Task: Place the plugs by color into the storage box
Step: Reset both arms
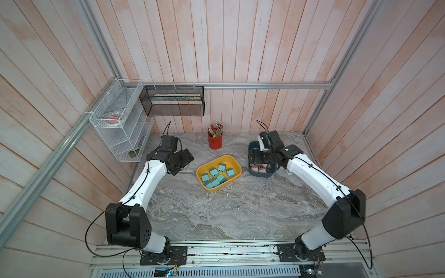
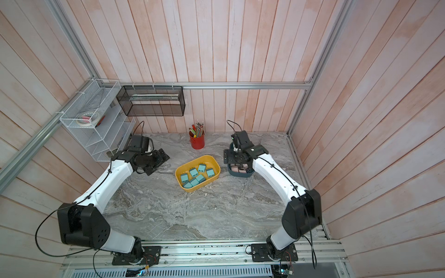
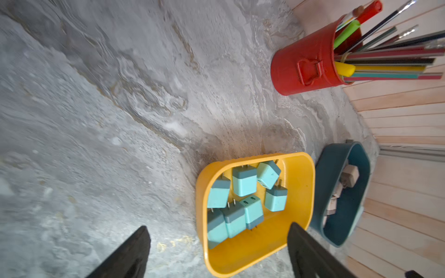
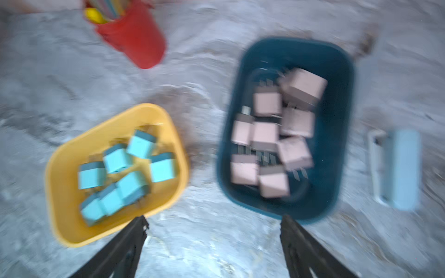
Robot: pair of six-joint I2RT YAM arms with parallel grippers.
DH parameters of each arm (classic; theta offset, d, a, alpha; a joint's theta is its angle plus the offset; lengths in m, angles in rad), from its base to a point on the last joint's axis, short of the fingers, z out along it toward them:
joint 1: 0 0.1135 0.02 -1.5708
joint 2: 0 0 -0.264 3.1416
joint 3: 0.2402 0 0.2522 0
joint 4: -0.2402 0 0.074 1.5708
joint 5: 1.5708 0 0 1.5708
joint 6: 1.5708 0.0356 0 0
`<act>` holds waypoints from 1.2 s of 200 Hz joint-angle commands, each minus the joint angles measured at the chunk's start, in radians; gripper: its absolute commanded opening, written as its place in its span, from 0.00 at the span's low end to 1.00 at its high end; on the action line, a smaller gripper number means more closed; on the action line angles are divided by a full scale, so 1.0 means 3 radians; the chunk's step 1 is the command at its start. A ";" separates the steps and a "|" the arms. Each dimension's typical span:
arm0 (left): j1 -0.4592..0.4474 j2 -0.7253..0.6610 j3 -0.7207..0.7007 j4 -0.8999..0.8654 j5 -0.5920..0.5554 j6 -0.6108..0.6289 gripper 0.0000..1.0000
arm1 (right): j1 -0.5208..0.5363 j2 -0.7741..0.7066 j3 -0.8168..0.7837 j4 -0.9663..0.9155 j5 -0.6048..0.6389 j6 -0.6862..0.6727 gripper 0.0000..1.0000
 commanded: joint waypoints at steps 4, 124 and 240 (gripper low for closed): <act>0.0169 -0.0110 -0.0056 0.0054 -0.0257 0.0301 1.00 | -0.0477 -0.0548 -0.0888 0.0615 -0.0020 0.0210 0.91; 0.0222 -0.1529 -0.2193 0.2623 -0.1032 0.1389 1.00 | -0.0997 -0.2395 -0.3062 0.2249 0.0720 -0.0360 0.97; 0.0387 -0.0041 -0.3065 0.5565 -0.0657 0.2360 1.00 | -0.1017 -0.2637 -0.3864 0.2931 0.1119 -0.0597 0.98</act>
